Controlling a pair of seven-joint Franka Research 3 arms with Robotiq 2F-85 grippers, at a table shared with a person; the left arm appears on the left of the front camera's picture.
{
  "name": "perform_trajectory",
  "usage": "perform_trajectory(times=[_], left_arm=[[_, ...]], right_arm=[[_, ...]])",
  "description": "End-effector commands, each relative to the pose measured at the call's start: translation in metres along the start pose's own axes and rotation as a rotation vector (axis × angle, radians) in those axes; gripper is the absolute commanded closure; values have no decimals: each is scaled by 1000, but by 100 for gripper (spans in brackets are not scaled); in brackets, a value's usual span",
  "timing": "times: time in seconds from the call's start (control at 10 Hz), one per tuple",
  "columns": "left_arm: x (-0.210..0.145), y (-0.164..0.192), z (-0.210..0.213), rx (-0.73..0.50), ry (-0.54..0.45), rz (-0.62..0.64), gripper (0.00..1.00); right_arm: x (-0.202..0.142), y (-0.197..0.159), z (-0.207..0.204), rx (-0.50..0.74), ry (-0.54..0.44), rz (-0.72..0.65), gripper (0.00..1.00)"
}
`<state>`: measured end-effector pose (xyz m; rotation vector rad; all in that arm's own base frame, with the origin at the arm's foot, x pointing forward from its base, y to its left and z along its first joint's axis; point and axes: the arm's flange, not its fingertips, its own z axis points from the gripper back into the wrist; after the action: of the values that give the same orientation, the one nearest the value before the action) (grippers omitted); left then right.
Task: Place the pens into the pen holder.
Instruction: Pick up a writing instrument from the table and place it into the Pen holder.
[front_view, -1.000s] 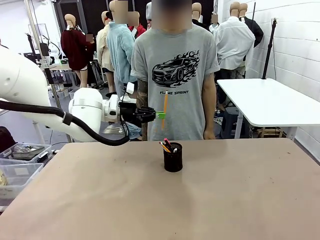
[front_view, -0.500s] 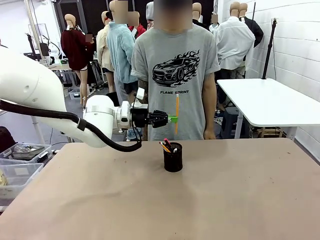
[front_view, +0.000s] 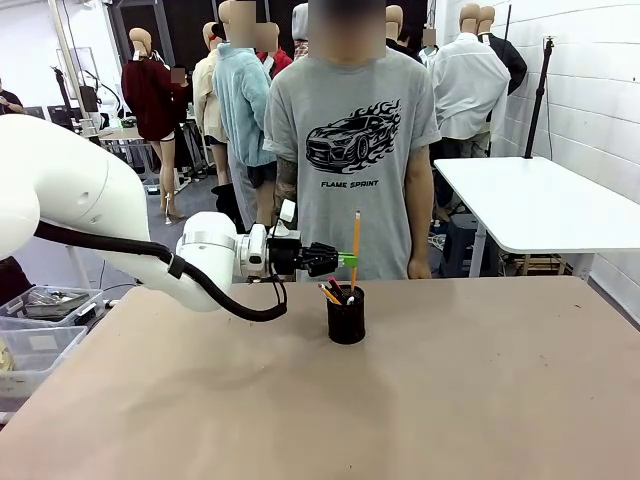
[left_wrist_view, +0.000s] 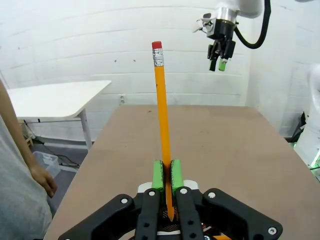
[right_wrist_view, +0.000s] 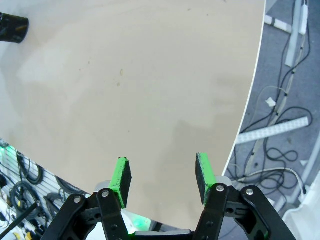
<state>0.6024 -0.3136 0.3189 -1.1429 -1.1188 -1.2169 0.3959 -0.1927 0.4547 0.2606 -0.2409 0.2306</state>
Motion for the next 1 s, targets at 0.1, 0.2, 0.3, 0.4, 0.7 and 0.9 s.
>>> perform_trajectory(times=[0.1,0.2,0.3,0.4,0.7,0.9], left_arm=[[-4,9,-6,44,63,-20,100],[-7,11,-11,30,92,-14,100],[-10,10,-14,17,91,-1,100],[-16,8,-16,18,102,10,100],[-20,-3,-14,26,109,-14,100],[-22,-10,-13,49,139,-26,100]], right_arm=[[-2,0,-4,11,-14,8,34],[-2,0,-4,11,-14,8,34],[-2,0,-4,11,-14,8,34],[-2,0,-4,11,-14,8,34],[-2,0,-4,11,-14,8,34],[-2,0,-4,11,-14,8,34]])
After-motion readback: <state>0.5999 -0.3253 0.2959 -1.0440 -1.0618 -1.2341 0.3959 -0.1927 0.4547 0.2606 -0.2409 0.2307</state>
